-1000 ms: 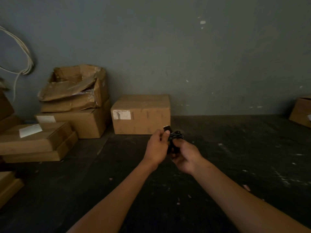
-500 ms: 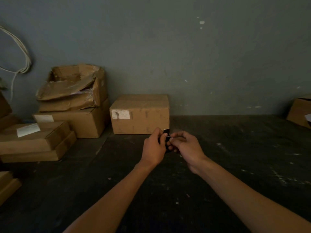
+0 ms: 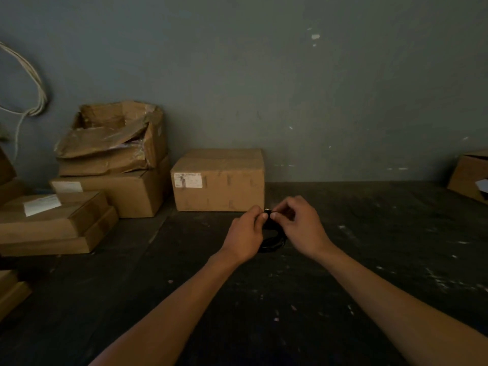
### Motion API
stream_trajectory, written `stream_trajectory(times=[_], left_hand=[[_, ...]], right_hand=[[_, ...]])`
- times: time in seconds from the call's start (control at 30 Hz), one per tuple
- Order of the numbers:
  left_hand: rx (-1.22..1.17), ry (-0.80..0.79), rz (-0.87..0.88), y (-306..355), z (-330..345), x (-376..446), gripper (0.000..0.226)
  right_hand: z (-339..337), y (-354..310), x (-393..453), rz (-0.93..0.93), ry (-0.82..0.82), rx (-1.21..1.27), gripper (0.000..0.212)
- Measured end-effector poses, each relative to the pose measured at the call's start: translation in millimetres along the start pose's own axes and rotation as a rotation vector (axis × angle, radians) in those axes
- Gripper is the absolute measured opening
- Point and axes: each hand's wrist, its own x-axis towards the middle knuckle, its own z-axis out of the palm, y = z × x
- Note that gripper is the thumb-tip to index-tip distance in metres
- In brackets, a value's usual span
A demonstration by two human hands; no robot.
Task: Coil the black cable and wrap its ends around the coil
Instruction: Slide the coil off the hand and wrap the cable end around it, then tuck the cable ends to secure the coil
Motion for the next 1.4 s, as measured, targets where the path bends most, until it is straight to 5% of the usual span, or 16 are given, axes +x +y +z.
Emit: stream_trajectory(times=[0.57, 0.8, 0.97, 1.4], left_hand=[[-0.023, -0.318, 0.046, 3.7, -11.4, -7.4, 0.009], [-0.125, -0.193, -0.032, 5.0, 14.2, -5.8, 0.012], [-0.207, -0.165, -0.038, 10.6, 41.0, -5.3, 0.023], [-0.332, -0.323, -0.096, 33.6, 119.8, -22.8, 0.025]], right_hand=[[-12.4, 11.8, -2.2, 0.201, -0.209, 0.274, 0.032], [-25.9, 32.4, -12.6, 0.358, -0.183, 0.315, 0.031], [-55.4, 81.7, -48.5, 0.514, -0.195, 0.162, 0.031], [-92.9, 186.9, -205.6, 0.892, -0.71, -0.491, 0.041]])
